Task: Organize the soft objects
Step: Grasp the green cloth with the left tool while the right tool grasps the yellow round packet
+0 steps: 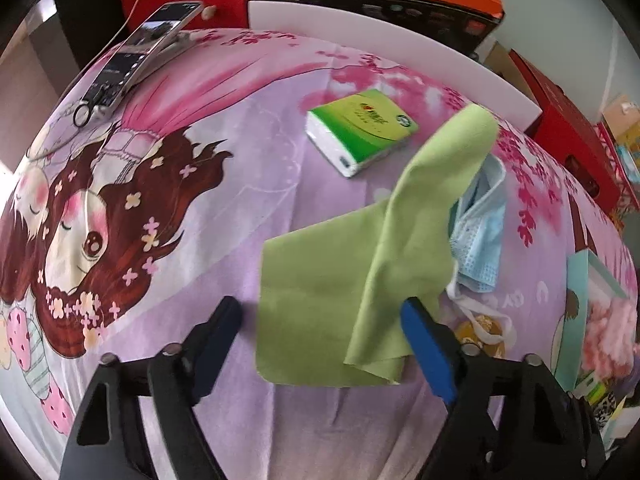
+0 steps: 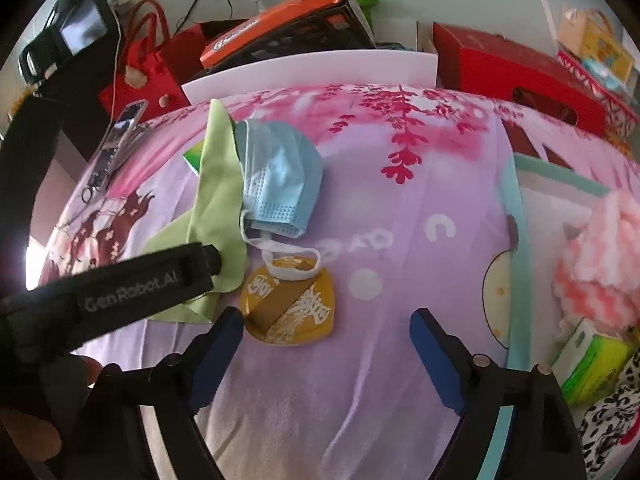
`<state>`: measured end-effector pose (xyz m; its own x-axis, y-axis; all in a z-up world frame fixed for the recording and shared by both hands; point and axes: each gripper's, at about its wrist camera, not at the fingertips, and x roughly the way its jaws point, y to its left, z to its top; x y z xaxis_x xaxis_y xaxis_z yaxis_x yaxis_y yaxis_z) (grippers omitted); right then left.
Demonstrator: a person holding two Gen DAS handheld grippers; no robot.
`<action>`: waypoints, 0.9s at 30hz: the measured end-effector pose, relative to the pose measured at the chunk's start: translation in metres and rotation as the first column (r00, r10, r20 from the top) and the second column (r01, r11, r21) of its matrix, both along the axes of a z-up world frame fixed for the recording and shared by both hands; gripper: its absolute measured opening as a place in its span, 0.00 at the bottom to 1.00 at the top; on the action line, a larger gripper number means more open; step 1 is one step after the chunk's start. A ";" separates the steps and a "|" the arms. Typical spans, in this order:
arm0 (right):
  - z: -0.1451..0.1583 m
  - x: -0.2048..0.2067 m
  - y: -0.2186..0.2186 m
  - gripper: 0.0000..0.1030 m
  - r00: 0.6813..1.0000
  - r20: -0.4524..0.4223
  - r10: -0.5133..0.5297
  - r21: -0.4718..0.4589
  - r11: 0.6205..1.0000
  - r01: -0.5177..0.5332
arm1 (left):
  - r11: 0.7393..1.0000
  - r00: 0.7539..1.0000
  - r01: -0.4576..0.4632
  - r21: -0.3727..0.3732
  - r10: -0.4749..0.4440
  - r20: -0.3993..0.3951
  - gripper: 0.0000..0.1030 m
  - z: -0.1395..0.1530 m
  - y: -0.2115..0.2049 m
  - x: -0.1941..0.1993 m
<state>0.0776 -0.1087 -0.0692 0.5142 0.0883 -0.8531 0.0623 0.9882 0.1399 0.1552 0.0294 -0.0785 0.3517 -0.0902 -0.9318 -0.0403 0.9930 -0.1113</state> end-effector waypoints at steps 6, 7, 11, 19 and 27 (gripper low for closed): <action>0.001 0.001 0.007 0.79 1.000 -0.001 0.031 -0.014 0.999 -0.031 | 0.999 1.000 0.026 -0.018 -0.026 0.007 0.51 0.000 -0.005 0.001; 0.000 0.001 0.009 0.79 0.999 -0.004 0.037 -0.018 0.999 -0.037 | 0.999 1.000 0.028 -0.030 -0.028 0.009 0.44 0.001 -0.005 0.001; 0.000 0.000 0.011 0.69 0.999 -0.002 0.050 -0.017 0.999 -0.050 | 0.994 0.999 0.032 -0.102 -0.032 0.004 0.20 -0.002 -0.005 -0.002; 0.000 0.000 0.015 0.55 0.997 -0.003 0.077 -0.004 0.997 -0.077 | 0.993 1.000 0.022 -0.120 -0.021 0.003 0.09 -0.002 -0.004 -0.001; 0.000 -0.002 0.017 0.47 0.996 0.004 0.095 0.011 0.995 -0.095 | 0.988 1.000 -0.004 -0.152 0.005 0.001 0.07 0.001 0.002 -0.005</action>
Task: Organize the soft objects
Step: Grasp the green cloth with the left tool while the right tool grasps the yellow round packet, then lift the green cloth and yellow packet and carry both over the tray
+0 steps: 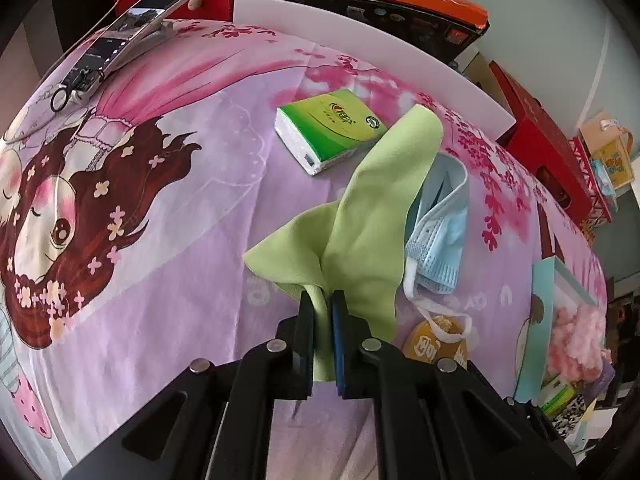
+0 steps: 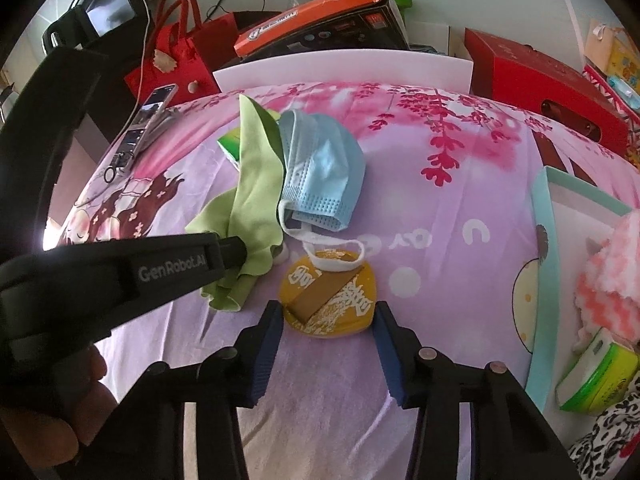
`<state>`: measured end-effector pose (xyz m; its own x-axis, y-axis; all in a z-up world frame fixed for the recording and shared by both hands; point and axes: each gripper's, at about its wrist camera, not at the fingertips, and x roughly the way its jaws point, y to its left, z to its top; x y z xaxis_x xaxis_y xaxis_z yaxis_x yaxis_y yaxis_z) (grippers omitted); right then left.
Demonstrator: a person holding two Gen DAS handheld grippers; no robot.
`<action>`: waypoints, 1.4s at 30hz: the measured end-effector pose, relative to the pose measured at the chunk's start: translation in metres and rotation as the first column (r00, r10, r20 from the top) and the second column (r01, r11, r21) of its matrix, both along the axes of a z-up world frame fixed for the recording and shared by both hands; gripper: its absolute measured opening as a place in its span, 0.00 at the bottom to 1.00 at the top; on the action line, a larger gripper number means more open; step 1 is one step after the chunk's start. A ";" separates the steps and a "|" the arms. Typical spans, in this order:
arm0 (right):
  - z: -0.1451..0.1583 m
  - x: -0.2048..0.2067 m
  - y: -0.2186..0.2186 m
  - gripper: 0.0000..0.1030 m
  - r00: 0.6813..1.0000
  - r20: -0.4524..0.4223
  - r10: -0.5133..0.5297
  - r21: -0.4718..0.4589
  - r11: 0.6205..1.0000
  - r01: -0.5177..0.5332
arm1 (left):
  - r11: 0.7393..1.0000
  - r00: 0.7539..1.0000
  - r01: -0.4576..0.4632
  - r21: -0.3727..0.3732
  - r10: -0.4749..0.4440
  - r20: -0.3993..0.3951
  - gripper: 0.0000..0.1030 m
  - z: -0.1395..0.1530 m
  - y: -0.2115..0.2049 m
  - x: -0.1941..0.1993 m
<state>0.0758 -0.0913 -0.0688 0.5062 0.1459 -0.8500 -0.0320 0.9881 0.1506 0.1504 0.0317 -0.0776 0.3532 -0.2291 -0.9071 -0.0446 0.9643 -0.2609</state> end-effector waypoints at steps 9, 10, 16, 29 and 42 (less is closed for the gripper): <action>0.011 -0.003 -0.004 0.47 1.000 0.022 -0.003 0.034 0.999 0.002 | 0.999 1.000 -0.012 -0.050 0.013 0.016 0.06 0.012 0.006 -0.005; 0.012 -0.003 -0.004 0.47 1.000 0.026 -0.003 0.035 0.999 0.002 | 0.998 1.000 -0.013 -0.056 0.014 0.022 0.06 0.015 0.007 -0.006; 0.023 -0.007 -0.007 0.47 0.999 0.048 -0.018 0.036 0.999 0.016 | 0.996 0.997 -0.032 -0.081 0.038 0.067 0.06 0.033 0.014 -0.011; 0.054 -0.017 -0.022 0.47 0.989 0.131 -0.064 0.045 0.997 0.059 | 0.980 0.976 -0.018 -0.199 0.060 0.209 0.05 0.082 0.021 -0.027; 0.083 -0.031 -0.041 0.47 0.970 0.209 -0.121 0.073 0.991 0.108 | 0.960 0.932 0.064 -0.273 0.040 0.360 0.05 0.134 0.016 -0.051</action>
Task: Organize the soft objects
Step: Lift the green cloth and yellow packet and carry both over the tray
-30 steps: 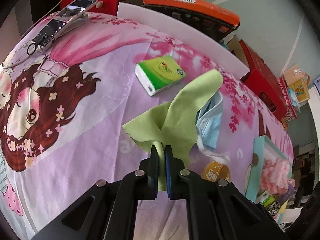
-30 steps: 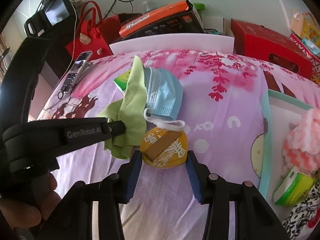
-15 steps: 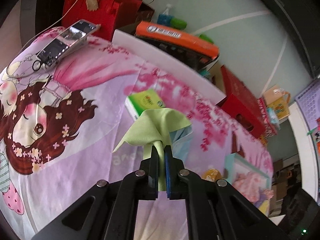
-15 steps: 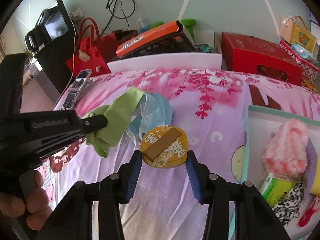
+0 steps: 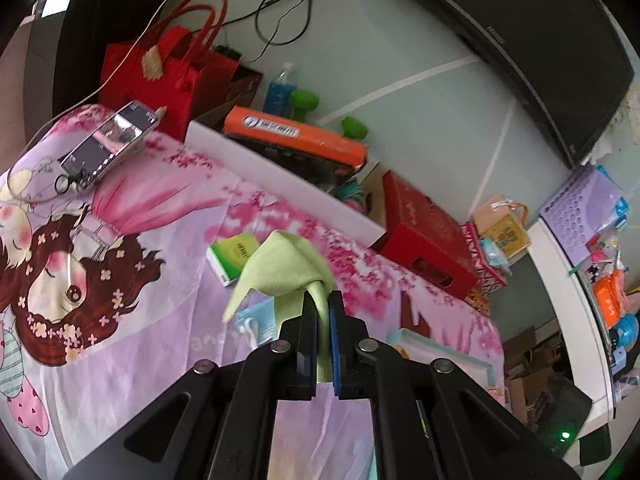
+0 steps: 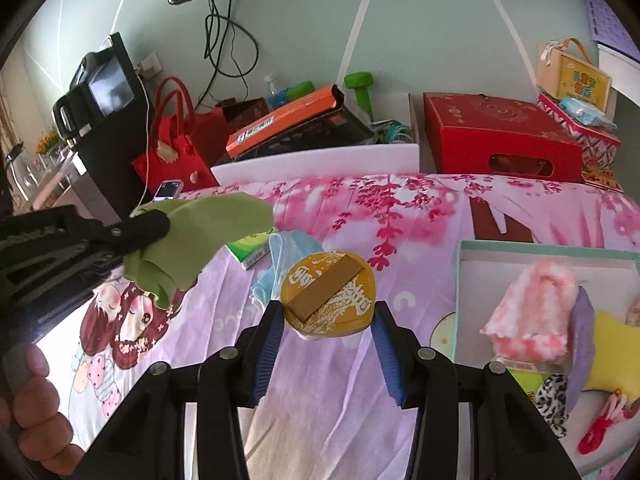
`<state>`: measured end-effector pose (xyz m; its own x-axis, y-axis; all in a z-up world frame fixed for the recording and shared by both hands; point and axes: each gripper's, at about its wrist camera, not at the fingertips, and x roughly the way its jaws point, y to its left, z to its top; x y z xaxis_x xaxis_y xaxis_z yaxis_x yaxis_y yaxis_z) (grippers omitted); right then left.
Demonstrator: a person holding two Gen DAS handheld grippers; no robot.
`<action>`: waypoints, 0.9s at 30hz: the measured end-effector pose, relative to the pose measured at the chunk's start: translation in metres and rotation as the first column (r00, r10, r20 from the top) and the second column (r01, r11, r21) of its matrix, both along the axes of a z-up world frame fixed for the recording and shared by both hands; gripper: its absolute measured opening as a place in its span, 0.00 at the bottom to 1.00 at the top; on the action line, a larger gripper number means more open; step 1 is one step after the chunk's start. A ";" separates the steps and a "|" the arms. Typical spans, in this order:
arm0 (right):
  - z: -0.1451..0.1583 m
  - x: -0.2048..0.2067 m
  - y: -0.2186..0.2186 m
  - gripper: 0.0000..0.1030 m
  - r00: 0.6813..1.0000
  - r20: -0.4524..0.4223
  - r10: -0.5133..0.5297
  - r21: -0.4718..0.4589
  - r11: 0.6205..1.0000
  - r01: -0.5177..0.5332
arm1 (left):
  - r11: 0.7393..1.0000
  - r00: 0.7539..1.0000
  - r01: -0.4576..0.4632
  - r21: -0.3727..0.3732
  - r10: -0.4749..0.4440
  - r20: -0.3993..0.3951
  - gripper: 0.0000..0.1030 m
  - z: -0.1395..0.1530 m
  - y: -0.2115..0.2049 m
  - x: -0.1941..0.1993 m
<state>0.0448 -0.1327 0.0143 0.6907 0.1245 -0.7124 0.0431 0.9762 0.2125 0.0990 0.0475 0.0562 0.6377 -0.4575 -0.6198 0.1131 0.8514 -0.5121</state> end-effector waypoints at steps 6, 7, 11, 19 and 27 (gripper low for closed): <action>0.006 -0.004 -0.006 0.47 1.000 0.010 -0.011 0.005 1.000 0.011 | 1.000 0.998 0.027 -0.010 -0.027 0.055 0.05 0.015 -0.008 -0.009; 0.006 -0.005 -0.007 0.47 1.000 0.010 -0.012 0.006 1.000 0.012 | 0.999 0.997 0.034 -0.013 -0.033 0.065 0.05 0.017 -0.009 -0.011; 0.011 -0.009 -0.014 0.47 0.999 0.020 -0.031 0.004 1.000 0.031 | 0.998 0.991 0.062 -0.020 -0.060 0.117 0.05 0.028 -0.017 -0.018; 0.029 -0.025 -0.045 0.47 0.991 0.070 -0.116 0.021 0.993 0.115 | 0.993 0.978 0.122 -0.009 -0.118 0.172 0.05 0.039 -0.037 -0.029; 0.034 -0.035 -0.086 0.47 0.970 0.077 -0.230 0.073 0.972 0.224 | 0.984 0.962 0.175 -0.016 -0.168 0.214 0.04 0.048 -0.053 -0.035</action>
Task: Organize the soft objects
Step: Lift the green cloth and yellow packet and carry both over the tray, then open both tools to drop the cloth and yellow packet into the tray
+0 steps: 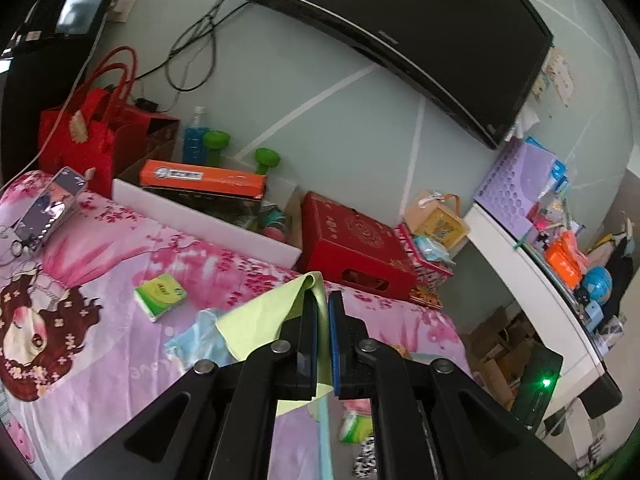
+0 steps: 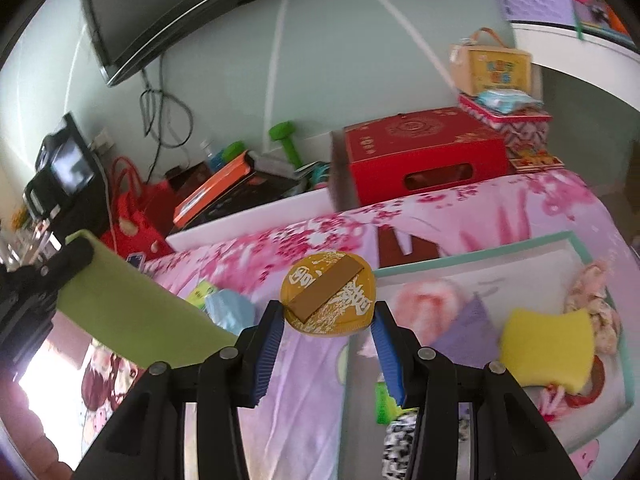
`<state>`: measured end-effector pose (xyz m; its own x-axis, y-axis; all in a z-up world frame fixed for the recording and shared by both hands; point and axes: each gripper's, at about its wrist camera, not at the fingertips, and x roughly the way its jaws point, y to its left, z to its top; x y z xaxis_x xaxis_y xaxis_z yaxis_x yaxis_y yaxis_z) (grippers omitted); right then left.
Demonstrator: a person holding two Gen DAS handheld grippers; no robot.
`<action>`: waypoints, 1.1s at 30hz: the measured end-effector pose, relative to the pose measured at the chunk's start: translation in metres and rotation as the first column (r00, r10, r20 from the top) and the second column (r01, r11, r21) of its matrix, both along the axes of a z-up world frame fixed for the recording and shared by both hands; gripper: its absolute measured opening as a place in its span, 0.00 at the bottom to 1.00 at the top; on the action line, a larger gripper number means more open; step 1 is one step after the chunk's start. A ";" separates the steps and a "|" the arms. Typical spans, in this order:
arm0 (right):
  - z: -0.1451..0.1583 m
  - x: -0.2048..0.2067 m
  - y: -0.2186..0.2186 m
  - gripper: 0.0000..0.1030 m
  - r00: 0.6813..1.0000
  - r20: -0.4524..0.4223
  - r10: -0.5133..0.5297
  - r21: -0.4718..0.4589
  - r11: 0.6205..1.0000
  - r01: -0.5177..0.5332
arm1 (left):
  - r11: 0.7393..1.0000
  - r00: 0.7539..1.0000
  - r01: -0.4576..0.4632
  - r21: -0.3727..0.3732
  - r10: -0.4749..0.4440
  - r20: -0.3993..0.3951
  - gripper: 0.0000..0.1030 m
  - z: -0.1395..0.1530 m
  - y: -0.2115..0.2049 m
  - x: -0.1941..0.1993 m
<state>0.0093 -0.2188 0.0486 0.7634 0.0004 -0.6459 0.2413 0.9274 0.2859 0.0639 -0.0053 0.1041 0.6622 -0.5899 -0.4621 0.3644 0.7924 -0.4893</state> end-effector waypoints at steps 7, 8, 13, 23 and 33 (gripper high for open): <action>0.014 -0.026 -0.040 0.47 0.990 0.042 -0.132 -0.014 0.991 0.132 | 0.991 0.988 0.136 0.011 -0.136 0.077 0.04 0.017 -0.046 -0.021; 0.016 -0.031 -0.046 0.46 0.987 0.043 -0.152 -0.023 0.988 0.153 | 0.986 0.983 0.163 0.012 -0.164 0.087 0.05 0.020 -0.054 -0.026; 0.020 -0.052 -0.076 0.47 0.965 0.040 -0.258 -0.057 0.964 0.260 | 0.956 0.949 0.292 0.014 -0.291 0.123 0.05 0.025 -0.092 -0.045; 0.007 -0.081 -0.126 0.47 0.926 0.004 -0.377 0.013 0.926 0.377 | 0.918 0.923 0.381 0.110 -0.385 0.014 0.05 -0.019 -0.149 -0.043; -0.019 -0.072 -0.135 0.47 0.922 -0.085 -0.378 0.028 0.924 0.381 | 0.899 0.910 0.397 0.187 -0.357 -0.211 0.05 -0.094 -0.169 -0.019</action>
<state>-0.0626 -0.3541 0.0301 0.6602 -0.2506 -0.7080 0.5956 0.7490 0.2903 0.0453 -0.1746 0.0101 0.3115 -0.6492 -0.6939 0.5856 0.7062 -0.3979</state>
